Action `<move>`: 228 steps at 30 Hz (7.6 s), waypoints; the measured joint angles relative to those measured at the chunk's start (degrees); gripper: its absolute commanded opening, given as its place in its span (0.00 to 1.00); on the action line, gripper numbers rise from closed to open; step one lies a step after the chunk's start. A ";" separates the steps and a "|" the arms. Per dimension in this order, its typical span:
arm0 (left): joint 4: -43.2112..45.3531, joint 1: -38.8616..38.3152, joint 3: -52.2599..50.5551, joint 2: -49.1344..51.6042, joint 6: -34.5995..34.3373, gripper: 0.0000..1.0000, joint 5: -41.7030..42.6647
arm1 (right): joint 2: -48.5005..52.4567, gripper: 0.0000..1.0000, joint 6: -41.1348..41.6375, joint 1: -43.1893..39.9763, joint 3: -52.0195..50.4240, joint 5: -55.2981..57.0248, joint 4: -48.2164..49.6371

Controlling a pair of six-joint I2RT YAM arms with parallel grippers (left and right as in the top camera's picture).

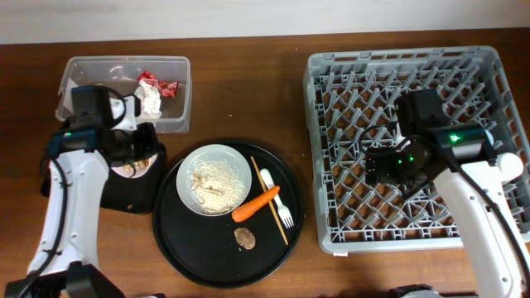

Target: Sort waste into correct bins and load items into the dishwasher rack

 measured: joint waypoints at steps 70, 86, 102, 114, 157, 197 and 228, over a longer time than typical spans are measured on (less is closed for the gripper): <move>-10.03 -38.27 -24.50 -9.31 0.48 0.25 2.05 | -0.11 0.99 -1.53 -0.07 0.02 -8.11 -2.64; -12.66 3.43 -14.80 -18.01 -2.54 0.93 -6.54 | 0.04 0.99 -10.97 25.24 -0.09 -28.72 6.03; -13.14 12.31 -14.80 -18.01 -2.75 0.93 -9.53 | 31.63 0.47 12.37 49.16 -0.20 -14.62 30.27; -13.14 12.31 -14.80 -18.01 -2.75 0.94 -9.51 | 34.42 0.12 12.90 51.12 -0.20 -14.23 31.58; -13.05 12.35 -14.80 -18.12 -2.75 0.94 -9.70 | 37.48 0.04 -39.82 -18.49 7.52 47.65 78.27; -11.89 11.96 -14.62 -18.12 -2.75 0.90 -8.81 | 4.20 0.72 -7.61 -0.63 3.23 -11.10 4.31; 14.86 -52.28 -14.25 12.92 15.13 0.26 -20.22 | 4.20 0.77 -10.60 -0.61 3.19 -19.89 0.17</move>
